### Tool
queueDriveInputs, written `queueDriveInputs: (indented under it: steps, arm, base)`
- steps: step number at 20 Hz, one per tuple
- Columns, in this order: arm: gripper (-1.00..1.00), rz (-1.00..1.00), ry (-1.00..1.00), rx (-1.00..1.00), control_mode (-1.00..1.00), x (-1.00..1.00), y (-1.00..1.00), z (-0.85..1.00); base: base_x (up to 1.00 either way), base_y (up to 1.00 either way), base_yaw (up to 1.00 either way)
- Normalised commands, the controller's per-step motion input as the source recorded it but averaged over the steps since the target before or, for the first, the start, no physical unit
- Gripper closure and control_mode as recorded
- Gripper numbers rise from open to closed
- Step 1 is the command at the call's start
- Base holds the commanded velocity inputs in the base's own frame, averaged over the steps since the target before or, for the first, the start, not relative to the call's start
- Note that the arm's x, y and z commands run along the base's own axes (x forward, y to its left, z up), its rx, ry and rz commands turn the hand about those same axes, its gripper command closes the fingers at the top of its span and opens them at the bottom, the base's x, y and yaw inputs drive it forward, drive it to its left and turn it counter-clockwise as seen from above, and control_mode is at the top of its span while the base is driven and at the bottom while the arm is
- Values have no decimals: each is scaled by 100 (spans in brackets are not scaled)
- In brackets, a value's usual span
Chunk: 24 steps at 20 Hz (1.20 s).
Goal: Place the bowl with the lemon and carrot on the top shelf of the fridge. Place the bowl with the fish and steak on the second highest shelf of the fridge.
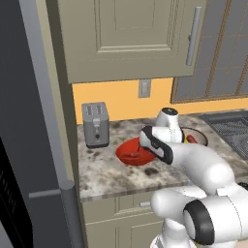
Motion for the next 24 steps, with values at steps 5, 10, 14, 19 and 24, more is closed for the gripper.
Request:
queueDriveInputs:
  steps: [5,10,14,19,24]
  arm:
    - [100,-9,-18,2,-100,-100,-53,100]
    - [100,-8,-25,11,-100,-100,-26,100]
    - [100,-2,-21,6,-100,-100,0,100]
    - [100,25,-11,0,-100,-99,4,59]
    - [100,13,-1,-5,-100,-21,12,0]
  base:
    - [0,0,0]
    - [0,0,0]
    - [0,0,0]
    - [0,0,0]
    - [0,0,0]
